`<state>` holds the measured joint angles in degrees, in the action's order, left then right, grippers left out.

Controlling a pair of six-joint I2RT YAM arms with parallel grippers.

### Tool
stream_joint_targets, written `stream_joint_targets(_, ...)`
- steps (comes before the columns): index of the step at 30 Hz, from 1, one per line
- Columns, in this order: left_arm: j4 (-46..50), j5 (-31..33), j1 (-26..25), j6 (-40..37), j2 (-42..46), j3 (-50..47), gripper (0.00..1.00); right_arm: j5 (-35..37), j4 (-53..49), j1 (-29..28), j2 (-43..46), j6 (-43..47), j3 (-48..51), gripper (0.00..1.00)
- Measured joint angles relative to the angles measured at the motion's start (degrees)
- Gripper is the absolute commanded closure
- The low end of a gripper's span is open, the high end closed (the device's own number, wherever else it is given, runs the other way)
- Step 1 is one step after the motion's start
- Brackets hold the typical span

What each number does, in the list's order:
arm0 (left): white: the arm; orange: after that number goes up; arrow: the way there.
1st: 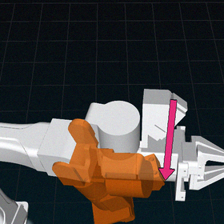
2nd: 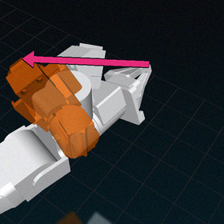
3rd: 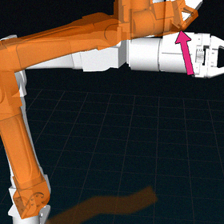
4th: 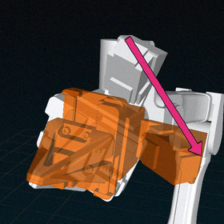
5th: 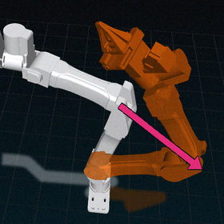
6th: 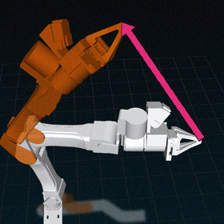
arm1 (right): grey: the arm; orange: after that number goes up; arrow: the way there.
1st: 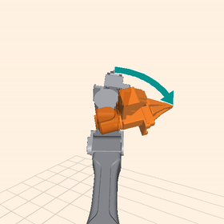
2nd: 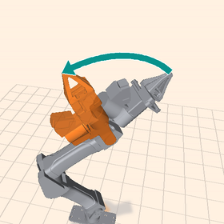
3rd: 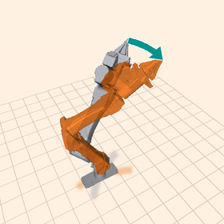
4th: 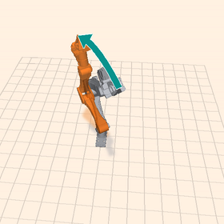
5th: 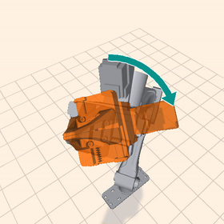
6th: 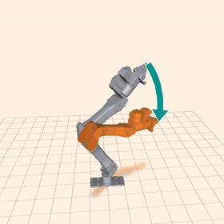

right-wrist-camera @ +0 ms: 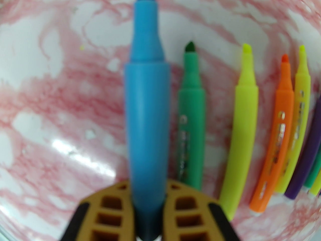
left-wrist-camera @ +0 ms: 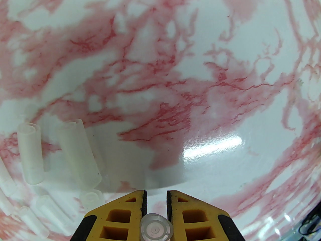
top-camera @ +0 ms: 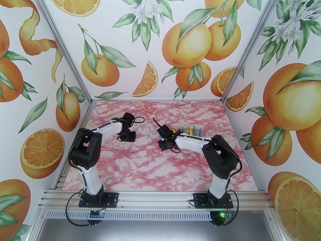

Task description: Open the pen caps

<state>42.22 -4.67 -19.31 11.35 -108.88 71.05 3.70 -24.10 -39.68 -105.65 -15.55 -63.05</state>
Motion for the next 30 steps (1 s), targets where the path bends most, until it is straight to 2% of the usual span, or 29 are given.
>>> stream_joint_targets(18, 0.4, 0.6, -0.4, -1.3, -1.0, 0.4, 0.68, 0.6, -2.8, 0.0, -0.7, 1.0, -0.8, 0.75)
stream_joint_targets(30, 0.5, 0.7, -0.5, -1.3, -0.9, 0.5, 0.65, 1.5, -3.0, 0.0, -0.7, 1.1, -0.8, 0.72)
